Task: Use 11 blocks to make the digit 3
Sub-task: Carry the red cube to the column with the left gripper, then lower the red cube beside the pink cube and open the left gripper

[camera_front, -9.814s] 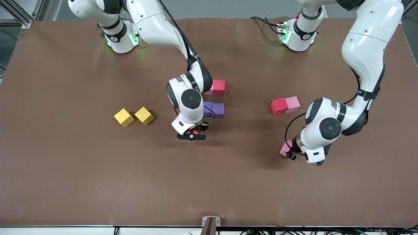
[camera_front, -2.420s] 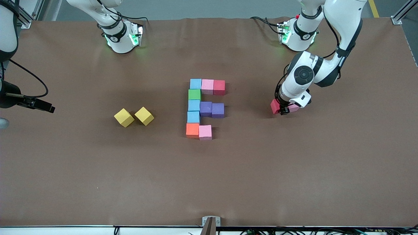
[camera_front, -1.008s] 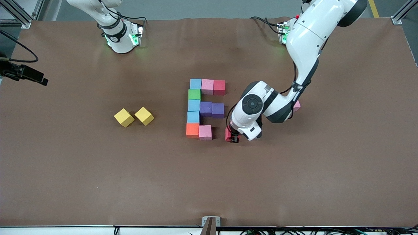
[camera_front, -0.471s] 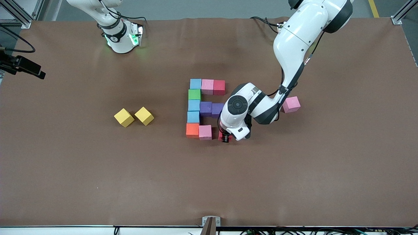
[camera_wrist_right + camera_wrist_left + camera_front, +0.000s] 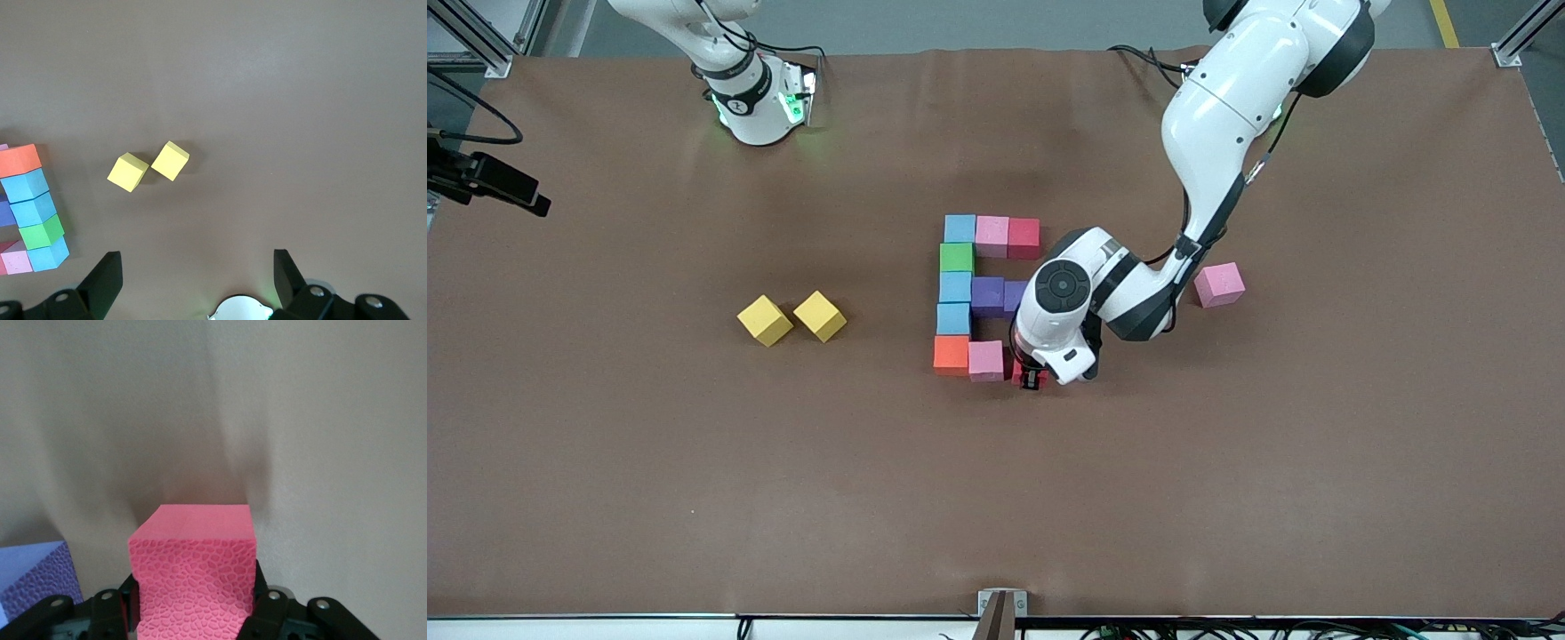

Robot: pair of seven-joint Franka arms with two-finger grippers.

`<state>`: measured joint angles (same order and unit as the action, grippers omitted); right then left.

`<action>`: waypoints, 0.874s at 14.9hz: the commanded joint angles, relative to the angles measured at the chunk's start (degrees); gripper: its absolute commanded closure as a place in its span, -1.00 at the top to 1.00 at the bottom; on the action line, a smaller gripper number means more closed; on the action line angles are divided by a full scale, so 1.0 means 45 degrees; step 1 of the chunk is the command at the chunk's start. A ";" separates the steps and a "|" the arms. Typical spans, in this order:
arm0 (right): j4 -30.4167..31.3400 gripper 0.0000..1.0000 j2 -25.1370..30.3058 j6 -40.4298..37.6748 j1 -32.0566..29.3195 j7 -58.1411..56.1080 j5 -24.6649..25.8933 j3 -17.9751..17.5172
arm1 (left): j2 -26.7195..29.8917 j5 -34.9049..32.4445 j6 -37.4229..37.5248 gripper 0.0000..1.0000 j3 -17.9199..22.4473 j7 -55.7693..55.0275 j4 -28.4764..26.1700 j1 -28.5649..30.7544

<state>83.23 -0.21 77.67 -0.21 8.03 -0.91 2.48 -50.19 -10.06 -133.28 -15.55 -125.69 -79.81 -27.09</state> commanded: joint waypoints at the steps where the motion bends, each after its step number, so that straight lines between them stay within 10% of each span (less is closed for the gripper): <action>1: 0.0215 1.00 0.0165 0.0103 -0.0109 0.0032 0.0027 -0.0122 | -0.0683 -0.0069 -0.0088 -0.59 0.0057 -0.0017 0.0801 -0.0172; 13: 0.0215 1.00 0.0165 0.0103 -0.0148 -0.0007 0.0066 -0.0083 | -0.0839 -0.0030 -0.0206 -0.54 0.0057 -0.0641 0.0957 -0.0231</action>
<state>83.26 -0.22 77.71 -0.21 8.03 -0.89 2.51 -51.32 -10.06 -133.32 -15.59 -127.21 -77.93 -27.22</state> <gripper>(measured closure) 0.000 0.410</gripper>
